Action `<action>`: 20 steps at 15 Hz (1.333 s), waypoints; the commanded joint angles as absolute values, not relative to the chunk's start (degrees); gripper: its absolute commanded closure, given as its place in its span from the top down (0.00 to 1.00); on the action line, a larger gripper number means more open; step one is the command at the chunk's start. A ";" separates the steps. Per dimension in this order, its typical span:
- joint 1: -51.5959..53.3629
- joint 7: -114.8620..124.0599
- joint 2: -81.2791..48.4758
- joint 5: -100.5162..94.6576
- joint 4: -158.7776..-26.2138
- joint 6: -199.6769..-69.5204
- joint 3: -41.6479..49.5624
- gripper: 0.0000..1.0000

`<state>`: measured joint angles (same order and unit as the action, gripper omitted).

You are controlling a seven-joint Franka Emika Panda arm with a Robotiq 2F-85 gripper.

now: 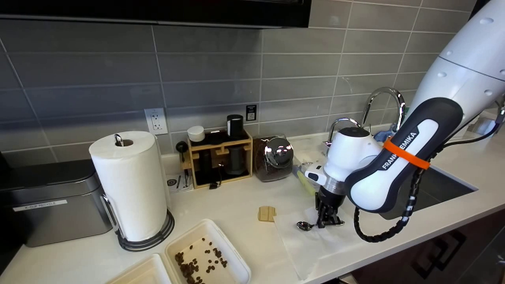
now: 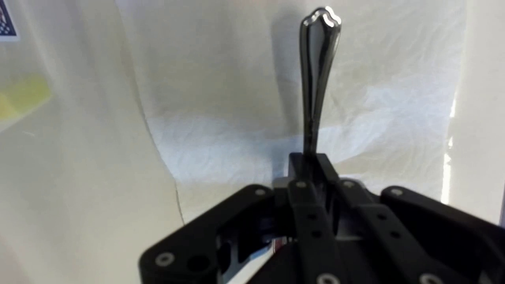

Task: Pick up the spoon and scoop some of the contents from the bowl

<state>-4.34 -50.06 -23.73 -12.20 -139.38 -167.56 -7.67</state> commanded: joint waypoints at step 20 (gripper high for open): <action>-3.15 -30.90 -0.90 7.99 -139.58 -134.98 -8.36 1.00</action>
<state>-4.82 -33.08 -5.40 3.22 -138.02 -140.06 -10.54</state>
